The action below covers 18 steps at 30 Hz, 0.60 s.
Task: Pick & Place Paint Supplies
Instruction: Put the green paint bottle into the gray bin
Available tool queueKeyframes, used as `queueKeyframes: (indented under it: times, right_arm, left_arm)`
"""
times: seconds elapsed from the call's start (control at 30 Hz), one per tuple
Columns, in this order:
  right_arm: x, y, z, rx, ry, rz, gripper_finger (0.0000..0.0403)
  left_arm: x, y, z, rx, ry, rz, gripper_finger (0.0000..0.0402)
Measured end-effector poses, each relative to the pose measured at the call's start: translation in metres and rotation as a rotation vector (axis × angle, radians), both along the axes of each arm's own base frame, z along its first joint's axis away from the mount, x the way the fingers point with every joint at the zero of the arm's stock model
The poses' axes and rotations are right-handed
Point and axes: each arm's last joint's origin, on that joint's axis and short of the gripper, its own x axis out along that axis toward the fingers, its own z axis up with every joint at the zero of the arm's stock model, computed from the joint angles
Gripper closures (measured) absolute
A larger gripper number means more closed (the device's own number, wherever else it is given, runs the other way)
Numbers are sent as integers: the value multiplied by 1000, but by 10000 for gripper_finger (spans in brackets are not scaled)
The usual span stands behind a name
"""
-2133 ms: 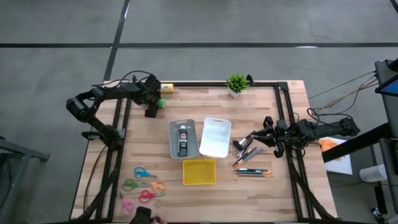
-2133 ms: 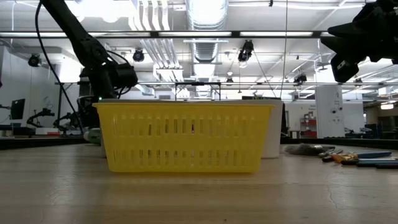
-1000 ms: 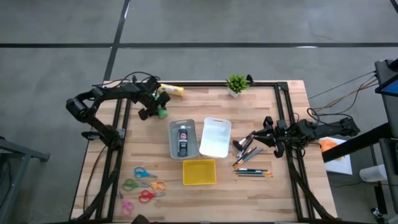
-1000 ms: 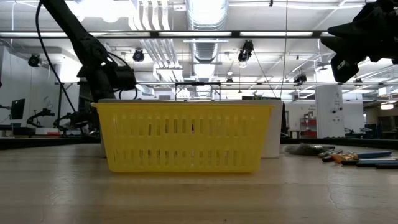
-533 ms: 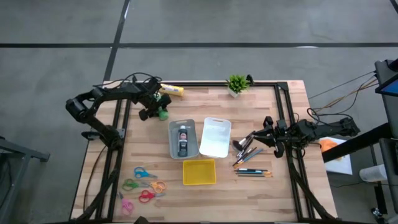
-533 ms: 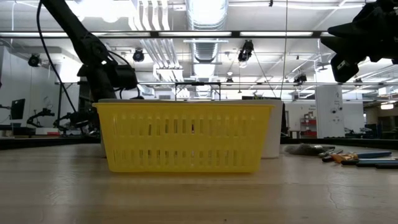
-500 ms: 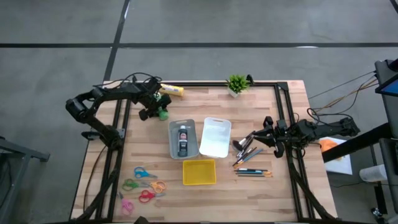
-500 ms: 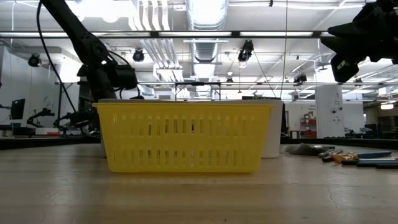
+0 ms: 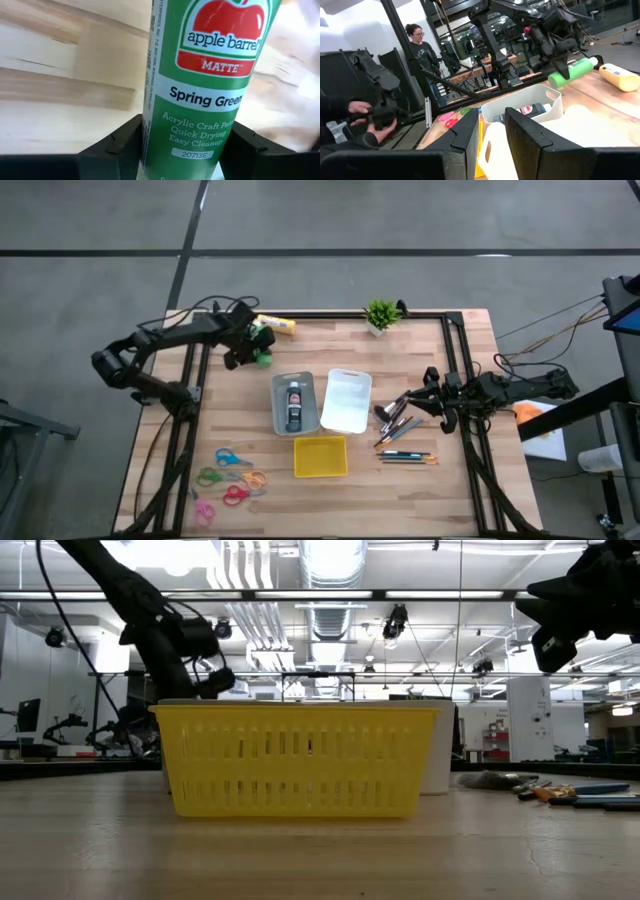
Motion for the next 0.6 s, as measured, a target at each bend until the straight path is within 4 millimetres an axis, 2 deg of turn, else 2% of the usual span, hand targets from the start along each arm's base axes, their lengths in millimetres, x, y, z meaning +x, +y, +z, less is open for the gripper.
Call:
queueKeyframes:
  times: [0.17, 0.4, 0.6]
  right_arm:
    - [0, 0, 0, 0, 0, 0, 309]
    - [0, 0, 0, 0, 0, 0, 309]
    - [0, 0, 0, 0, 1, 0, 309]
  left_arm:
    - [5, -13, 22, 94, -44, -25, 187]
    - [14, -42, 52, 208, -115, -82, 186]
    - [26, -66, 64, 232, -154, -142, 185]
